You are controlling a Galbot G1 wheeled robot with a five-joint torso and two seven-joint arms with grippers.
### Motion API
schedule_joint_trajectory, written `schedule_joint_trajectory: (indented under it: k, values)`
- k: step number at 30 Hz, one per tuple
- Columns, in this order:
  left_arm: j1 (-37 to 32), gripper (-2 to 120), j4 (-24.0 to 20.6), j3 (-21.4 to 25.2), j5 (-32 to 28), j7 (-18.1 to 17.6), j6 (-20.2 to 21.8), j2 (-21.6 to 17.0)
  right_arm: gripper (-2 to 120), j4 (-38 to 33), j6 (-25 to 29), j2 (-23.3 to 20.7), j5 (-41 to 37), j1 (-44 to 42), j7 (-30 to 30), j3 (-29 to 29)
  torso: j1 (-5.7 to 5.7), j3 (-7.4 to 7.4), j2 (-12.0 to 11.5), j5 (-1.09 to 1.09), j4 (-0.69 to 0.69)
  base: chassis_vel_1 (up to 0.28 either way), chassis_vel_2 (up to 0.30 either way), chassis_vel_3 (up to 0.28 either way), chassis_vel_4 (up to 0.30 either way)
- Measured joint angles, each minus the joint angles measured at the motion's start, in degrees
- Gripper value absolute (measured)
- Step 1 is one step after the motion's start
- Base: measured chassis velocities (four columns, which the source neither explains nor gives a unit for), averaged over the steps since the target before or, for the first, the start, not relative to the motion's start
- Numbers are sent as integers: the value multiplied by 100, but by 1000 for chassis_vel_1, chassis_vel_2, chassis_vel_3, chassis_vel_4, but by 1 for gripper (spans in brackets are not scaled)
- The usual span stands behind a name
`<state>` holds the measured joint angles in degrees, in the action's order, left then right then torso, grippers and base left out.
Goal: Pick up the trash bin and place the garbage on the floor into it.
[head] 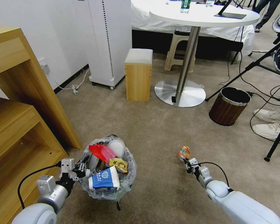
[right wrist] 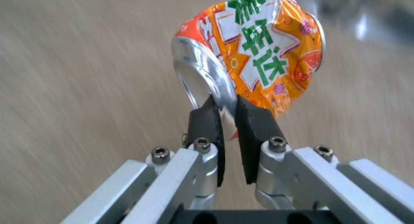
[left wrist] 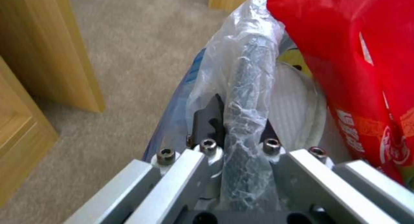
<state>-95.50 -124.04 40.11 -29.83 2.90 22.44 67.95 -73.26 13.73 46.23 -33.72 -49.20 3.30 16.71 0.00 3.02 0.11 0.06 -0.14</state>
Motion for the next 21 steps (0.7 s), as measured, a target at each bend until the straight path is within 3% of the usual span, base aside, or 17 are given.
schedule_joint_trajectory:
  k: [3, 4, 5, 8, 10, 13, 15, 17, 21]
  values:
    - [0, 3, 11, 0, 0, -1, 3, -9, 7, -293, 26, -120, -62, -13, -53, -70, 0, 0, 0, 1, 1, 0, 0, 0, 0]
    - [3, 3, 24, 0, -2, -5, 6, -31, 7, -848, 84, -371, -234, -16, -129, -215, 0, -1, 1, -5, 2, 0, 0, 0, 0]
    - [3, 3, 24, 0, -2, -5, 6, -31, 7, -848, 84, -371, -234, -16, -129, -215, 0, -1, 1, -5, 2, 0, 0, 0, 0]
    - [-24, 3, 28, 8, -19, -29, 61, -113, 7, -2337, 154, -1014, -779, 241, -468, -416, 0, -1, 1, -6, -1, 0, 0, 0, 0]
    - [-43, 3, 21, 12, -30, -37, 82, -137, 7, -2684, 172, -1141, -994, 405, -627, -393, 0, 0, 1, -6, -1, 0, 0, 0, 0]
    - [-115, 3, -82, 20, -66, -67, 175, -208, 7, -3426, 291, -1368, -1686, 1087, -1063, 30, 0, -1, 1, -6, 2, 0, 0, 0, 0]
    - [-128, 3, -111, 20, -80, -72, 199, -221, 7, -3508, 329, -1369, -1804, 1217, -1149, 150, 0, -1, 1, -3, 2, 0, 0, 0, 0]
    - [-196, 3, -241, 37, -166, -108, 296, -295, 7, -3679, 513, -1319, -2255, 1667, -1584, 716, 0, 0, 1, -4, 0, 0, 0, 0, 0]
    - [-257, 3, -372, 106, -270, -154, 389, -395, 7, -3832, 593, -1116, -2590, 2004, -1763, 1388, 0, 0, 0, -3, 0, 0, 0, 0, 0]
